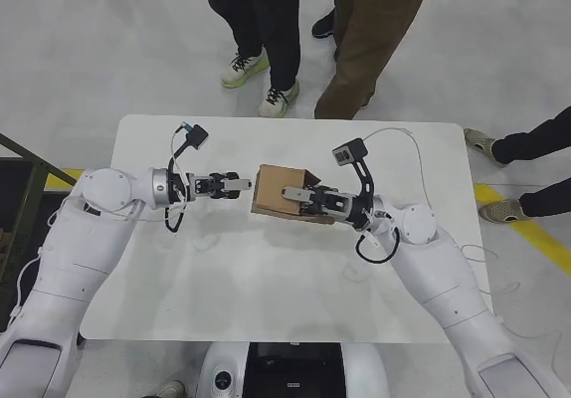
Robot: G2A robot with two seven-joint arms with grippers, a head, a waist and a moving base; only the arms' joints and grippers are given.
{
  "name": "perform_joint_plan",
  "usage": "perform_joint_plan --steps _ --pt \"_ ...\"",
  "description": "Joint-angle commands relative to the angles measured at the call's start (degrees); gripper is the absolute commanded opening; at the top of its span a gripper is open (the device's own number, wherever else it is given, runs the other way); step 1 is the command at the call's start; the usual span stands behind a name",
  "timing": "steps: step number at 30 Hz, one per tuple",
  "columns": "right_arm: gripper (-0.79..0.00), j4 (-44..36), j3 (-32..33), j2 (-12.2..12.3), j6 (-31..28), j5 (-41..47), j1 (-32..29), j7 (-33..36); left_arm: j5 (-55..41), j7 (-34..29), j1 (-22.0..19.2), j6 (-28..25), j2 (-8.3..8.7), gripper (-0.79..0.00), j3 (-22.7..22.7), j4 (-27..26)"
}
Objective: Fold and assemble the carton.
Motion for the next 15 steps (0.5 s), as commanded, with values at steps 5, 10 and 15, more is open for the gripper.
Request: perform_joint_plan --steps 5,10,15 --pt "-0.785 0.5 0.5 0.1 1.4 2.6 0.3 2.3 -0.4 3.5 2.7 -11.3 0.46 0.000 -3.4 -2.4" --pt "-0.785 1.6 1.0 0.3 3.1 3.3 0.8 4.2 5.5 7.4 4.3 -20.6 0.83 0.000 -5.8 -4.0" --pt "-0.785 2.7 1.6 0.5 5.0 4.2 1.2 5.1 17.4 16.3 6.2 -30.4 1.04 0.000 -7.3 -7.3"
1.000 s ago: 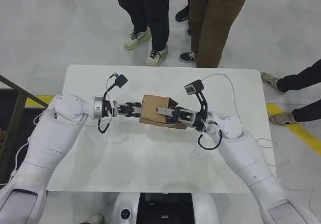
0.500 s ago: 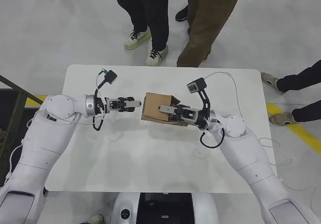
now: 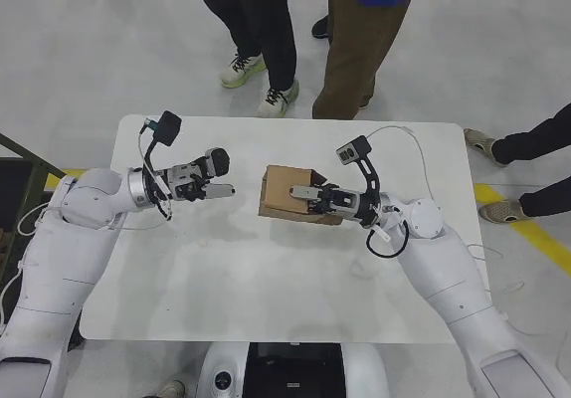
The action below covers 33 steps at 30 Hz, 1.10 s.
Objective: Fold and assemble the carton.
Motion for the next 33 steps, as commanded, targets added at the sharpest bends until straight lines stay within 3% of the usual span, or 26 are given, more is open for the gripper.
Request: perform_joint_plan --steps 1,3,12,25,33 --pt "-0.785 0.3 0.2 0.0 0.7 0.8 0.1 0.1 6.0 4.0 0.7 -3.8 0.06 0.000 -0.4 -1.2" --pt "-0.785 0.8 0.5 0.0 1.2 1.2 0.3 0.2 11.8 6.7 1.1 -6.4 0.04 0.000 -0.7 -2.1" --pt "-0.785 1.5 0.4 -0.1 2.6 1.8 1.2 0.7 35.2 22.1 1.6 -6.4 -0.61 0.000 1.1 -7.0" --pt "-0.785 1.7 0.4 -0.1 2.5 1.4 1.4 0.0 35.7 22.5 1.6 -6.4 -0.61 0.000 1.3 -7.0" --pt "-0.785 -0.4 0.4 0.0 4.8 0.2 0.4 -1.9 43.5 24.9 3.4 -6.2 -0.56 0.000 2.1 -9.3"
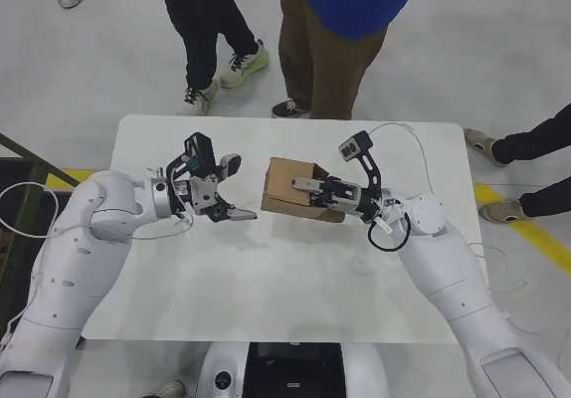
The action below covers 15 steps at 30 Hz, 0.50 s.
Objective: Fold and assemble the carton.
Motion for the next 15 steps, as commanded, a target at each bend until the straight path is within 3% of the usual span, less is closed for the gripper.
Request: perform_joint_plan --steps 1,8,15 --pt "-0.785 -0.4 -0.1 0.0 0.5 -0.2 0.0 0.4 1.5 1.5 0.3 -0.4 -0.08 0.000 0.4 -0.4" --pt "-0.785 -1.2 -1.2 -0.2 1.8 0.5 0.0 1.8 5.4 7.9 -0.2 -0.5 -0.47 0.000 2.7 -1.2" --pt "-0.785 -1.1 -1.8 -0.6 1.9 3.7 -0.1 3.6 7.5 9.7 -1.5 -0.5 -0.15 0.000 5.9 -1.1"
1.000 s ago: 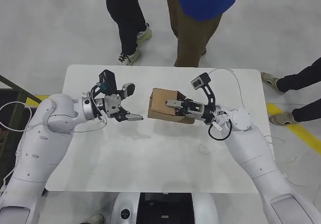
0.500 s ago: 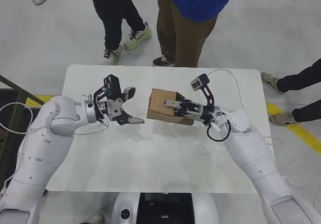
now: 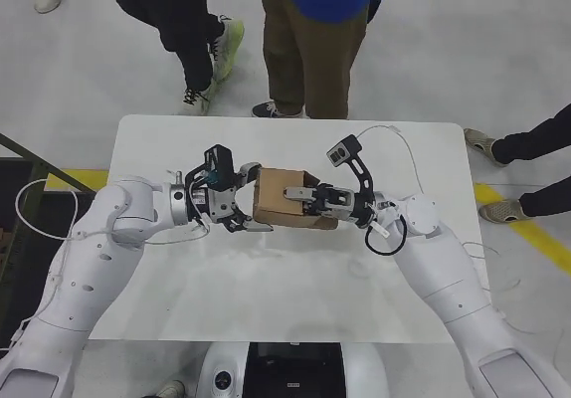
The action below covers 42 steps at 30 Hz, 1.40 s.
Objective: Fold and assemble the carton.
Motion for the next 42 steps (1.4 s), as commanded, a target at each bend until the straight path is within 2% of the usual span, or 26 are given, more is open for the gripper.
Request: perform_joint_plan --steps 1,12,16,20,23,28,29,32,33,35,38,42 --pt "-0.785 0.2 0.0 -0.1 -0.1 0.6 0.1 0.4 0.3 0.6 -0.3 0.0 0.15 0.000 0.7 0.1" --pt "-0.785 1.2 -0.6 -0.6 -0.1 2.5 1.0 1.5 -1.4 3.1 -1.2 0.0 1.38 0.000 2.8 0.8" --pt "-0.785 1.7 -1.0 -0.8 -0.1 2.7 1.4 1.5 -1.9 3.5 -1.5 0.0 1.83 -0.160 3.2 0.9" --pt "-0.785 2.0 -1.3 -1.0 -0.1 2.9 1.6 1.7 -2.2 3.9 -1.7 0.0 2.19 -0.169 3.5 1.0" --pt "-0.785 2.2 -1.4 -1.1 -0.1 3.1 1.7 1.8 -2.3 4.1 -1.9 0.0 2.40 -0.225 3.7 1.1" --pt "-0.785 2.2 -1.5 -1.2 0.0 3.2 1.8 1.9 -2.3 4.4 -2.1 0.0 2.70 -0.179 4.1 1.1" --pt "-0.717 2.2 -1.5 -1.3 0.0 3.2 1.8 1.9 -2.4 4.5 -2.1 0.0 2.75 -0.179 4.1 1.1" --pt "-0.431 2.1 -1.2 -1.2 0.0 3.1 1.8 2.0 -2.5 4.8 -2.1 0.0 2.91 -0.157 4.1 1.3" --pt "-0.265 2.1 -1.1 -1.2 0.0 3.1 1.8 2.0 -2.6 4.8 -2.1 0.0 2.94 -0.157 4.1 1.4" --pt "-0.046 1.8 -0.6 -1.2 -0.1 3.1 1.7 2.1 -2.7 4.8 -2.0 0.0 3.06 -0.154 4.1 1.5" --pt "-0.012 1.4 0.0 -1.0 -0.2 3.1 1.5 2.3 -2.9 5.0 -1.9 0.0 3.19 -0.157 4.0 1.5" --pt "-0.043 0.6 0.6 -0.9 -0.2 3.0 1.2 2.6 -3.5 5.2 -1.7 0.0 3.36 -0.203 4.0 1.6"
